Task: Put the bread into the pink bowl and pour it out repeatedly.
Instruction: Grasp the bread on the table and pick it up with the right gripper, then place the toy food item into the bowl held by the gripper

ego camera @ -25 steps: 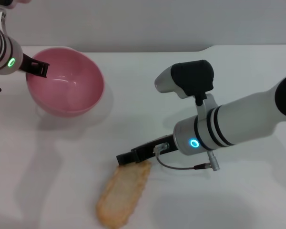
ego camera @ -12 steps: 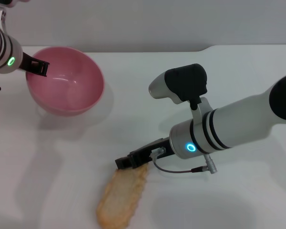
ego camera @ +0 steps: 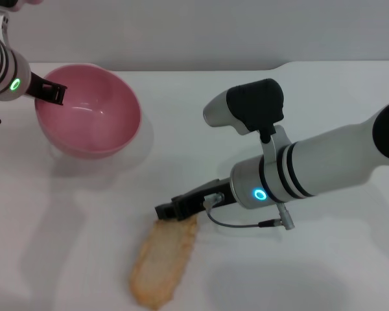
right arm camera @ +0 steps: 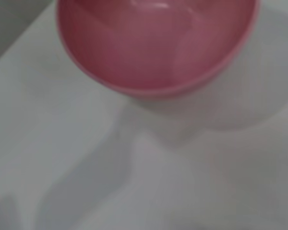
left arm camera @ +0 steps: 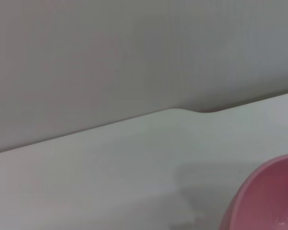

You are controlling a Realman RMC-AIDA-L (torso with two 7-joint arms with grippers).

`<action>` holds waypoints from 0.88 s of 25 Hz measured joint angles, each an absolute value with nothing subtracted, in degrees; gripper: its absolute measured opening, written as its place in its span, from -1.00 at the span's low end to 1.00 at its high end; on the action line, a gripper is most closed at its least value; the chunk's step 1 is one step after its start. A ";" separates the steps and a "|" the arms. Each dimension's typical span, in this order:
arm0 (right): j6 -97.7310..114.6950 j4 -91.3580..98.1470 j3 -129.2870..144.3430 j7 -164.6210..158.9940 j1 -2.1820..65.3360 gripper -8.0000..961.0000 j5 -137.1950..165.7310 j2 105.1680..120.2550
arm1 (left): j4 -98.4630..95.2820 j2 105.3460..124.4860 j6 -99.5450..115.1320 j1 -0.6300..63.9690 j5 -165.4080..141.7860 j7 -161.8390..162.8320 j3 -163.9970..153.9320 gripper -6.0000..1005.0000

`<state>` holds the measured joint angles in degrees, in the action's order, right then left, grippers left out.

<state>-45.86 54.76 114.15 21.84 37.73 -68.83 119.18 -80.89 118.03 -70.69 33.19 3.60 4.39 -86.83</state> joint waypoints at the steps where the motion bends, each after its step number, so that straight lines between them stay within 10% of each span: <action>1: -45.92 55.78 114.01 21.84 37.43 -0.19 -68.77 119.11 | -80.70 118.03 -70.63 33.20 3.60 4.39 -86.83 -0.90; 22: -57.95 92.46 96.68 11.88 30.54 -0.47 -37.73 118.83 | -79.38 118.39 -69.10 34.02 10.36 4.46 -93.98 -0.90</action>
<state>-57.95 92.46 96.68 11.88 30.54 -37.73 118.83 -79.38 118.39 -69.10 34.02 10.36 4.46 -93.98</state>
